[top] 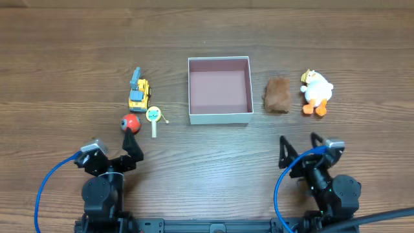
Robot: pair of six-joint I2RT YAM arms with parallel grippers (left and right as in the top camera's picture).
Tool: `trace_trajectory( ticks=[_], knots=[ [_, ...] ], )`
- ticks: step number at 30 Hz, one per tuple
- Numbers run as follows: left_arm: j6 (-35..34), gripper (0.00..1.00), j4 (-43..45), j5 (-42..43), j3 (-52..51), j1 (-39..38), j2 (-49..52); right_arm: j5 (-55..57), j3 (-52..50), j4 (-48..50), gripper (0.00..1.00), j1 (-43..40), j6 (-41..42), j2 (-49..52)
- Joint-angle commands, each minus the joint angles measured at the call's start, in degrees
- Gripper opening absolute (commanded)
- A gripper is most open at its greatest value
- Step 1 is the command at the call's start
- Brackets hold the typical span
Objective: Pack container
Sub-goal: 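Raise both grippers from the rest pose toward the toys, then grasp the brown plush bear and white duck together with the right gripper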
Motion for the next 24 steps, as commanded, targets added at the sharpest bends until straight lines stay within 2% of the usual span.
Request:
trace_trajectory(
  ticks=[1,2,5,8,11,12,15,17,19,24],
  knots=[
    [-2.9,1.00,0.7,12.1,-0.2,0.2,-0.5,-9.7,-0.2,0.0,1.00,-0.1,9.0,-0.4],
    [-3.6,1.00,0.6,13.5,1.0,0.2,-0.5,-9.7,0.9,0.1,1.00,-0.1,9.2,-0.4],
    [-3.5,1.00,-2.6,5.5,10.0,0.2,4.3,-7.0,7.2,-1.9,1.00,-0.1,5.7,2.8],
    [-2.4,1.00,-4.3,3.7,20.0,0.2,17.0,-2.7,18.0,-9.5,1.00,-0.1,3.0,15.1],
    [-0.1,1.00,-7.1,3.3,30.8,0.2,32.6,-0.1,30.4,-16.9,1.00,-0.1,0.1,30.2],
    [1.0,1.00,-9.7,3.3,35.6,0.2,39.2,0.9,36.9,-20.7,1.00,-0.1,0.0,36.6],
    [2.8,1.00,-22.2,3.5,55.2,0.2,65.6,2.7,65.2,-38.5,1.00,0.0,-4.1,66.1],
    [2.8,1.00,-23.9,3.5,60.0,0.2,72.4,3.0,74.0,-41.9,1.00,0.5,-7.0,76.1],
    [2.7,1.00,-23.8,3.5,61.3,0.2,75.2,1.9,78.4,-41.7,1.00,1.5,-7.4,83.8],
    [2.8,1.00,-24.3,3.1,61.3,0.2,76.0,2.9,78.4,-38.9,1.00,1.8,-7.1,93.0]
  ],
)
